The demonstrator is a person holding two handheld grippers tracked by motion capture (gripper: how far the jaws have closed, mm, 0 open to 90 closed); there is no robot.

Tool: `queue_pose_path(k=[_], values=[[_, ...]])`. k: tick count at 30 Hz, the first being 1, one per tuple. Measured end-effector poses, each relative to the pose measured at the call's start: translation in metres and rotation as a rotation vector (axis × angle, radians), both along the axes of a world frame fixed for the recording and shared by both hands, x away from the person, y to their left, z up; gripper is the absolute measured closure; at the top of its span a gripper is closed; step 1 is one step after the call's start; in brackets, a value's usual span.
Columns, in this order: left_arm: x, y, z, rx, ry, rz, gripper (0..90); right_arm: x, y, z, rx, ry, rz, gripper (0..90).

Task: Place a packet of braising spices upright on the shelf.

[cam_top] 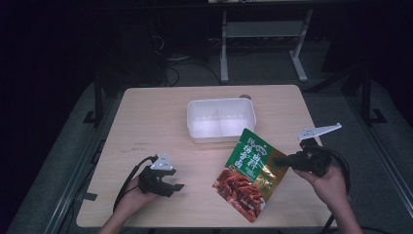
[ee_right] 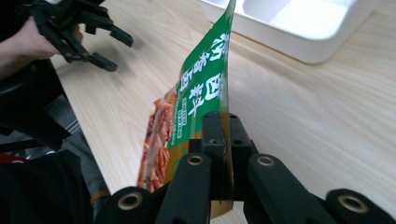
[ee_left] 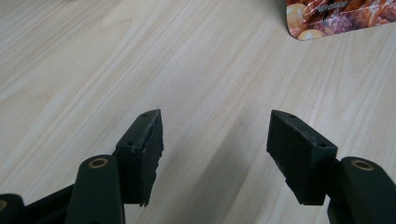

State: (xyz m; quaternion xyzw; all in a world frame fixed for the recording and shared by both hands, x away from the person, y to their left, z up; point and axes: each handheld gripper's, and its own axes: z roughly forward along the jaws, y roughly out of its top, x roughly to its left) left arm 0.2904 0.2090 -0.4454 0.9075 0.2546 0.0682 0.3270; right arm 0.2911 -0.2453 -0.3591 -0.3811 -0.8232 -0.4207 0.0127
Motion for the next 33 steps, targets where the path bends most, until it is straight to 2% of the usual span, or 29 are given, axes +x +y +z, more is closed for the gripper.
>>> queue_pose_path(k=[10,17,23,30,33], values=[[0.001,0.003,0.000,-0.003,0.002,0.008,35.9,0.000,0.009,0.023,0.000,-0.012,0.038,89.7],[0.002,0.005,0.000,-0.004,0.002,0.018,35.8,-0.003,0.023,0.048,-0.037,-0.059,0.076,89.7],[0.003,0.008,0.001,-0.006,-0.001,0.024,35.7,-0.003,0.031,0.064,-0.065,-0.089,0.099,89.8],[0.004,0.011,0.001,-0.008,0.001,0.026,35.2,-0.001,0.031,0.076,-0.085,-0.092,0.099,89.9],[0.004,0.011,0.001,-0.009,0.001,0.027,35.2,0.002,0.029,0.081,-0.097,-0.075,0.090,89.9]])
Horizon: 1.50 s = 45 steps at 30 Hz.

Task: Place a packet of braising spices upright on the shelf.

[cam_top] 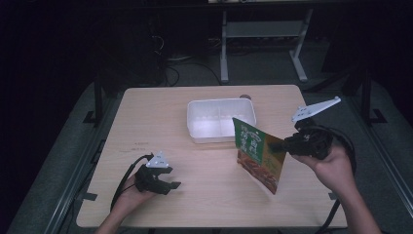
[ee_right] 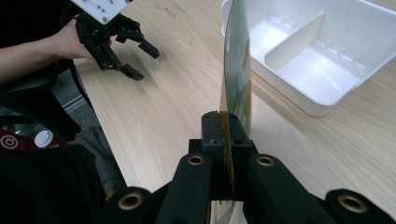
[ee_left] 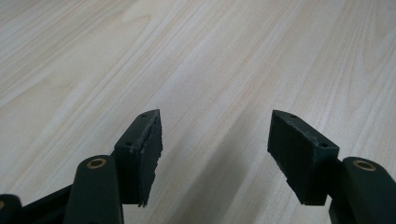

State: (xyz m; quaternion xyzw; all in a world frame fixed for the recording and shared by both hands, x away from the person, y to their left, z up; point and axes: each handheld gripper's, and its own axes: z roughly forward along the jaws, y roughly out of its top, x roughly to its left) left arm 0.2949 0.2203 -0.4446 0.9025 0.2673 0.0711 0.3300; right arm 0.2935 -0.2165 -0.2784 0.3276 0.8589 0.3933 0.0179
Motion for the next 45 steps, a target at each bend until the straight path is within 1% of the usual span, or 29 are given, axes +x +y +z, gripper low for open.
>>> queue_pose_path(k=[3,4,5,6,11,16,22,27,28,29,32,33,34,36,40,45], values=[[0.000,0.000,0.000,-0.002,0.000,0.002,35.2,0.003,-0.004,0.006,-0.008,0.010,-0.013,89.8],[0.000,0.001,0.000,-0.002,-0.001,0.001,35.2,0.005,-0.007,0.012,-0.007,0.011,-0.020,89.8],[0.000,0.001,0.000,-0.002,-0.001,0.001,35.2,0.005,-0.007,0.012,-0.007,0.011,-0.020,89.8],[0.000,0.001,0.000,-0.004,-0.001,0.000,35.1,0.006,-0.009,0.017,-0.007,0.008,-0.029,89.8],[0.001,0.003,0.001,-0.009,0.000,0.002,34.8,0.008,-0.011,0.024,-0.007,0.011,-0.034,89.9],[0.002,0.005,0.001,-0.013,-0.001,0.009,33.7,0.010,-0.007,0.031,-0.030,0.007,-0.033,89.9],[0.002,0.006,0.001,-0.021,-0.002,0.011,33.0,0.014,-0.005,0.038,-0.042,0.002,-0.038,89.9],[0.002,0.007,0.001,-0.021,-0.002,0.010,32.8,0.018,-0.005,0.048,-0.043,-0.008,-0.045,89.9],[0.002,0.007,0.001,-0.020,-0.002,0.009,32.7,0.020,-0.005,0.052,-0.033,-0.009,-0.045,89.9],[0.002,0.007,0.001,-0.020,-0.002,0.009,32.7,0.020,-0.005,0.052,-0.033,-0.009,-0.045,89.9],[0.002,0.007,0.002,-0.023,-0.002,0.010,32.5,0.024,-0.005,0.059,-0.028,-0.015,-0.053,89.9],[0.002,0.007,0.001,-0.023,-0.003,0.009,32.5,0.027,-0.004,0.063,-0.026,-0.019,-0.056,89.9],[0.002,0.007,0.001,-0.022,-0.004,0.010,32.5,0.027,-0.004,0.063,-0.026,-0.019,-0.056,89.9],[0.002,0.008,0.002,-0.022,-0.003,0.012,32.4,0.031,-0.001,0.070,-0.038,-0.028,-0.065,89.9],[0.003,0.009,0.002,-0.022,-0.003,0.010,32.2,0.035,0.002,0.075,-0.048,-0.035,-0.073,89.9],[0.003,0.010,0.002,-0.024,-0.003,0.012,32.2,0.044,0.004,0.084,-0.056,-0.049,-0.095,89.9]])
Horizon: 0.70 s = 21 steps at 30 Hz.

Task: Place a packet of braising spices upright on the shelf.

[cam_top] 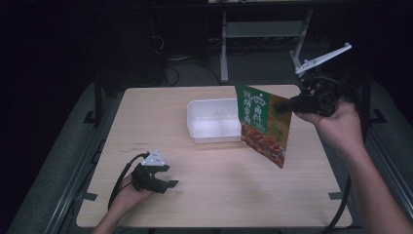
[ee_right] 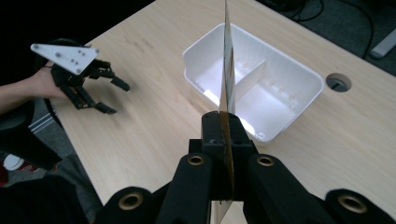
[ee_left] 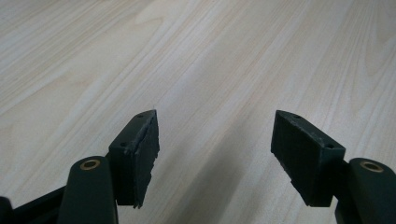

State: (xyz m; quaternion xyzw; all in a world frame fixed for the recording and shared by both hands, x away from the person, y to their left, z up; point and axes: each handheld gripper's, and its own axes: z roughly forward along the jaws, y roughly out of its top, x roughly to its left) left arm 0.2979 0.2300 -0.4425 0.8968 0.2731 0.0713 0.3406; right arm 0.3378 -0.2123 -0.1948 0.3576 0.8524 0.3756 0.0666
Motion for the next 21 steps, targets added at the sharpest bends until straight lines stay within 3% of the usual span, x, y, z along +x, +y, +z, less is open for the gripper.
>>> queue_pose_path(k=[10,21], values=[[0.000,0.001,-0.001,-0.003,0.004,0.000,32.1,0.027,0.014,0.015,-0.007,-0.019,-0.036,89.9],[0.001,0.004,0.000,-0.016,0.005,0.013,32.1,0.063,0.036,0.018,-0.038,-0.039,-0.081,89.9]])
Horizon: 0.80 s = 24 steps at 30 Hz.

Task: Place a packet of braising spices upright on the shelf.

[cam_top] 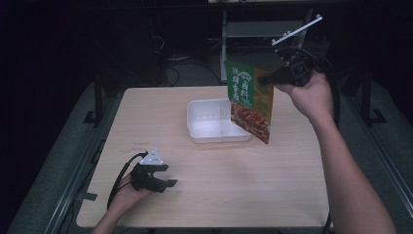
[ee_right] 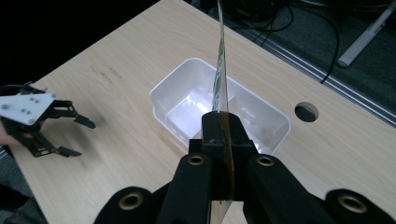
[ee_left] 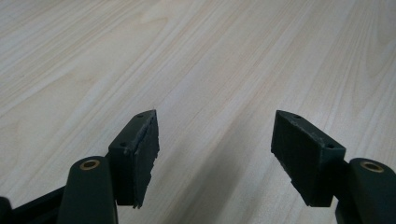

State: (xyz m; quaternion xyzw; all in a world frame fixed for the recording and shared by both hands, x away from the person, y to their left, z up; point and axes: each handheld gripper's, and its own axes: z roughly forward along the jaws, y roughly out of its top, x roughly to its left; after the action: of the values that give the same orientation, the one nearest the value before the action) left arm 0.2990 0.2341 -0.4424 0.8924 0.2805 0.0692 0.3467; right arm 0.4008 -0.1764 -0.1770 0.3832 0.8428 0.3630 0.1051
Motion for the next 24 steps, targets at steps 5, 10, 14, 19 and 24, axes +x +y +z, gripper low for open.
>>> queue_pose_path(k=[5,10,14,19,24], values=[[0.000,0.001,0.000,-0.001,0.000,0.000,32.1,0.015,0.005,-0.007,-0.001,-0.006,-0.025,90.0],[0.001,0.001,0.000,-0.003,0.001,0.001,32.0,0.024,0.011,-0.015,-0.008,-0.009,-0.034,89.9],[0.001,0.002,-0.001,-0.007,0.003,0.005,32.0,0.035,0.016,-0.024,-0.008,-0.007,-0.043,89.9],[0.002,0.003,-0.001,-0.009,0.004,0.004,32.0,0.044,0.022,-0.033,-0.002,-0.012,-0.055,89.9],[0.002,0.003,0.000,-0.009,0.003,0.002,32.0,0.053,0.028,-0.042,-0.006,-0.017,-0.055,89.9]])
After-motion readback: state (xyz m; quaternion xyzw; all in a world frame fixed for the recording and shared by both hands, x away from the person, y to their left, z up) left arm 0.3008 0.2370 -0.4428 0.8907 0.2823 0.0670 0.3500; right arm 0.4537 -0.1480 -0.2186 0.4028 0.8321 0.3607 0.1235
